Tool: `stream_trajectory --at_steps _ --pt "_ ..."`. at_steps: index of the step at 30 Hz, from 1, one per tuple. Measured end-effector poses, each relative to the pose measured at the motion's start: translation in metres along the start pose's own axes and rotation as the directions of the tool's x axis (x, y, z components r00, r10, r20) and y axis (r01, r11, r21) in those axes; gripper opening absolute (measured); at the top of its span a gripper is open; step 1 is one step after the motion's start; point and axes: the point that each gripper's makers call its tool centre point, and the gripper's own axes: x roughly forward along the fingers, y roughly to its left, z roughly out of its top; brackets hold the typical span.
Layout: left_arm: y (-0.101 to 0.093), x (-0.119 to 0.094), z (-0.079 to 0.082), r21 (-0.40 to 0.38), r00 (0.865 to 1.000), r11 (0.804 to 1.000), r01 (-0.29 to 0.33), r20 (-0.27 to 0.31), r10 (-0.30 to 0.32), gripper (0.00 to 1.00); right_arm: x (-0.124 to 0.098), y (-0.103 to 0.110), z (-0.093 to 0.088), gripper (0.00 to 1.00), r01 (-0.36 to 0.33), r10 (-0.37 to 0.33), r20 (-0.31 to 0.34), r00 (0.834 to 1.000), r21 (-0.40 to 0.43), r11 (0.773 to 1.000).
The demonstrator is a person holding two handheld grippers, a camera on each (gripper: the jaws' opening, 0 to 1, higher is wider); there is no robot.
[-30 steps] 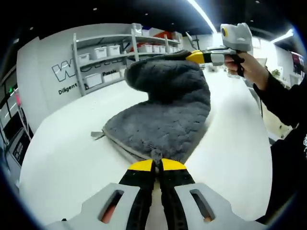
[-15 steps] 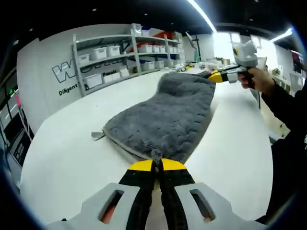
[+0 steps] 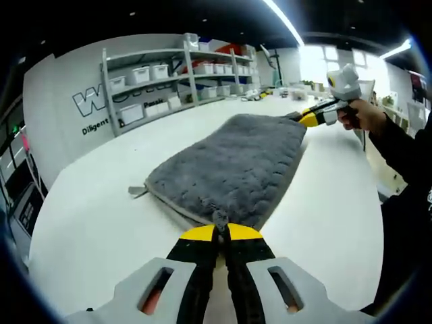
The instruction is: Open the folded towel by lifting each exposed corner and separating the folded layers until the towel lies flat within the target outline without major curled edges
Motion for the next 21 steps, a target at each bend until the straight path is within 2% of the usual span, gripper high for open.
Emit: stream_trajectory --at_steps 2,6,11,12,15,17,19,20,21 --pt "0.001 -0.004 0.003 0.001 1.0 1.0 -0.005 0.008 0.005 0.08 -0.003 -0.003 0.001 0.34 0.014 -0.014 -0.003 1.0 -0.012 1.0" --pt "0.012 -0.014 0.01 0.013 0.998 0.999 -0.05 0.032 0.049 0.18 -0.006 -0.002 0.011 0.41 -0.01 0.01 0.017 1.0 0.025 1.0" --pt "0.015 -0.014 0.009 0.027 0.998 0.998 -0.06 0.031 0.059 0.24 -0.003 0.0 0.025 0.32 -0.033 0.033 0.023 0.999 0.011 0.999" --pt "0.015 -0.012 0.007 0.036 0.998 0.998 -0.06 0.017 0.059 0.24 -0.001 0.001 0.024 0.3 -0.037 0.037 0.013 0.999 0.009 0.999" --pt "0.013 -0.009 0.002 0.047 0.999 0.998 -0.046 -0.01 0.047 0.23 0.003 -0.002 0.006 0.28 -0.046 0.046 -0.096 0.994 0.001 0.999" --pt "0.013 -0.009 0.002 0.032 0.999 0.999 -0.042 -0.016 0.042 0.21 0.006 0.0 0.002 0.24 -0.07 0.072 -0.106 0.992 0.022 0.997" --pt "0.008 -0.009 -0.002 -0.022 0.999 1.0 -0.004 -0.044 0.003 0.13 0.01 -0.001 0.001 0.22 -0.079 0.083 -0.106 0.991 0.041 0.996" --pt "0.008 -0.007 -0.002 -0.015 0.999 1.0 -0.004 -0.043 0.003 0.09 0.013 0.0 -0.001 0.22 -0.078 0.083 -0.115 0.99 0.043 0.996" --pt "0.006 -0.005 -0.002 -0.015 0.999 1.0 -0.001 -0.051 0.0 0.07 0.015 -0.004 -0.008 0.21 -0.06 0.062 -0.158 0.985 0.016 0.998"
